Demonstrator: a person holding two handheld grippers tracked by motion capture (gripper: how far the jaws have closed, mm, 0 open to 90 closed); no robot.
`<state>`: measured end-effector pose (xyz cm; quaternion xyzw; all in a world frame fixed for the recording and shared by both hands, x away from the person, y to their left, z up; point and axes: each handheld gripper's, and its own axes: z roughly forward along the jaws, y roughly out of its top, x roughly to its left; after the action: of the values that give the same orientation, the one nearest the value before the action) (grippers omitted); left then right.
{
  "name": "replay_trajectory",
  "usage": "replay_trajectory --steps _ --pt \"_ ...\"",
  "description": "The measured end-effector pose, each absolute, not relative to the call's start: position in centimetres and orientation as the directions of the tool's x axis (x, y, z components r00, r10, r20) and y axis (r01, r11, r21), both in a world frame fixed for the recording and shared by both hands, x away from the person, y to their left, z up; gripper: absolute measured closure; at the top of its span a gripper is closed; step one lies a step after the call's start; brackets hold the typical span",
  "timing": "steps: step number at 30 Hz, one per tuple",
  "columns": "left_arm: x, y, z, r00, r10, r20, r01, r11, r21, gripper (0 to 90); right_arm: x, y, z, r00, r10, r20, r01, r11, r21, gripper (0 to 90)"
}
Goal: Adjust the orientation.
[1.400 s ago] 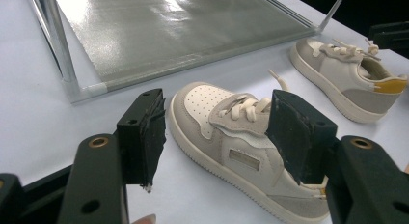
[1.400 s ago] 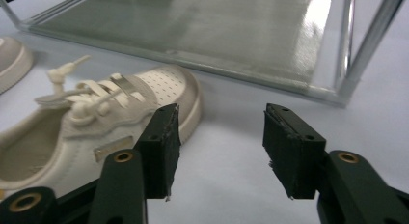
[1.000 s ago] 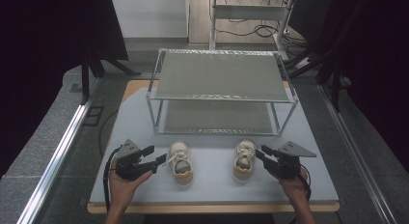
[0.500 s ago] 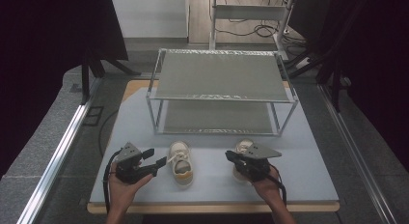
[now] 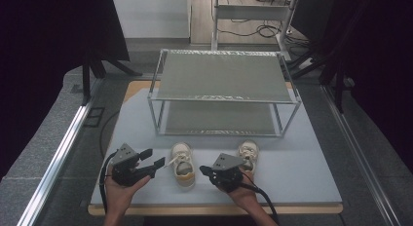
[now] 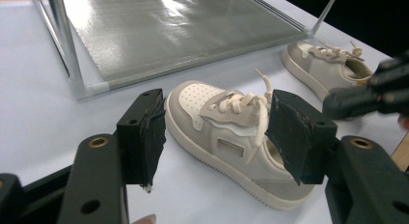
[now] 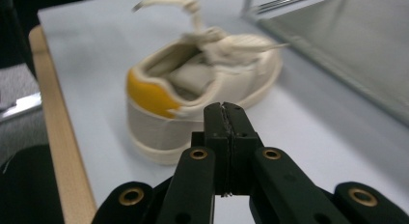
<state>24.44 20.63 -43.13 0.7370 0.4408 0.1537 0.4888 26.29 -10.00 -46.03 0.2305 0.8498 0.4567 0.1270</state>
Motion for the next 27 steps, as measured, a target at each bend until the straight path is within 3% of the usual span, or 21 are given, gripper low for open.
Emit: replay_trajectory --steps 4,27 --pt "24.6 20.8 -43.3 0.561 0.801 -0.210 0.507 -0.132 0.852 38.6 25.9 -8.6 -46.9 -0.875 0.482 -0.035 0.255 0.521 0.815 89.3" --pt "24.5 21.2 -43.3 0.548 0.809 -0.211 0.509 -0.123 0.852 38.6 25.0 -5.9 -48.0 -0.893 0.448 -0.031 0.233 0.523 0.820 88.7"
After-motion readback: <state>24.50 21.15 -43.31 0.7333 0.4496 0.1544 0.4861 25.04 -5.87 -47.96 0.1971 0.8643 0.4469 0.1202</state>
